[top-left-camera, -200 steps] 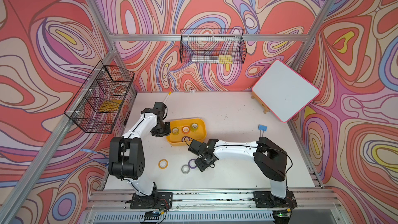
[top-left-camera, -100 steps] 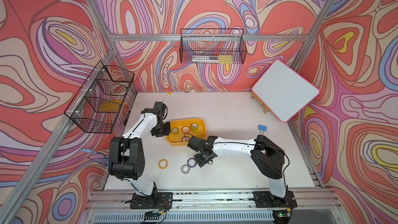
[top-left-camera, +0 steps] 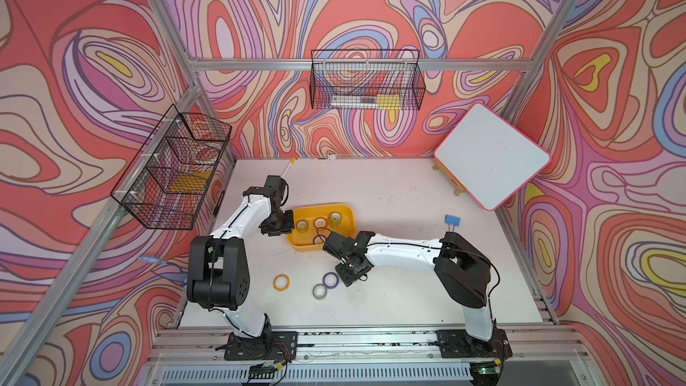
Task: Put the transparent tape into the storage box
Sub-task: Pick up the tape from the center of the board, then place the tape in the storage box.
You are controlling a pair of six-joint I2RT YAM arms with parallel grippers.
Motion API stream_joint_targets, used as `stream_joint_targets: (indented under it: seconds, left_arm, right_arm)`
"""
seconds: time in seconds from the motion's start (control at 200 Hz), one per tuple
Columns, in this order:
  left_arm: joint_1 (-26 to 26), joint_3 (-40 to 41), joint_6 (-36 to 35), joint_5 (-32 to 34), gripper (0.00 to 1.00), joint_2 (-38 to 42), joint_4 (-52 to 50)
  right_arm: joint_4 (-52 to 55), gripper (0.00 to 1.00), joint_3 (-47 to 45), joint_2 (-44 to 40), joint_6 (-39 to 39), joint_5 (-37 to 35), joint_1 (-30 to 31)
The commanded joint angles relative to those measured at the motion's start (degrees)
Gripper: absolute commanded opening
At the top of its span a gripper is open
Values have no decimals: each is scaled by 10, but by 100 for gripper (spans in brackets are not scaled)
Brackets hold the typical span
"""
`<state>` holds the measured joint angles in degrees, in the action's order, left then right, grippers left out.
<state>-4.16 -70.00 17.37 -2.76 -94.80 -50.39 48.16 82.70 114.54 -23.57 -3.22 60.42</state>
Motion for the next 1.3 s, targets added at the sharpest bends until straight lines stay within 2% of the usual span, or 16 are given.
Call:
stream_joint_targets:
  seconds: [0.0, 0.25, 0.376, 0.721, 0.931, 1.062, 1.297]
  left_arm:
    - [-1, 3, -9, 7, 35, 17, -18]
    - [-2, 5, -9, 9, 34, 19, -18]
    - [-1, 8, -8, 9, 34, 22, -17]
    - [-1, 16, -8, 16, 34, 25, -15]
    - [-1, 17, -8, 12, 34, 23, -14]
    - [-2, 16, -8, 5, 34, 20, -13]
    - [-1, 15, -8, -1, 34, 20, -12]
  right_arm:
    - [31, 53, 40, -34, 13, -8, -3]
    - [67, 54, 156, -26, 41, -17, -8]
    - [104, 54, 245, 19, 65, -35, -22]
    - [113, 53, 405, 136, 69, 26, -94]
    - [132, 53, 504, 213, 84, 38, -109]
    - [124, 53, 530, 237, 86, 39, -112]
    - [63, 53, 500, 242, 94, 29, -112]
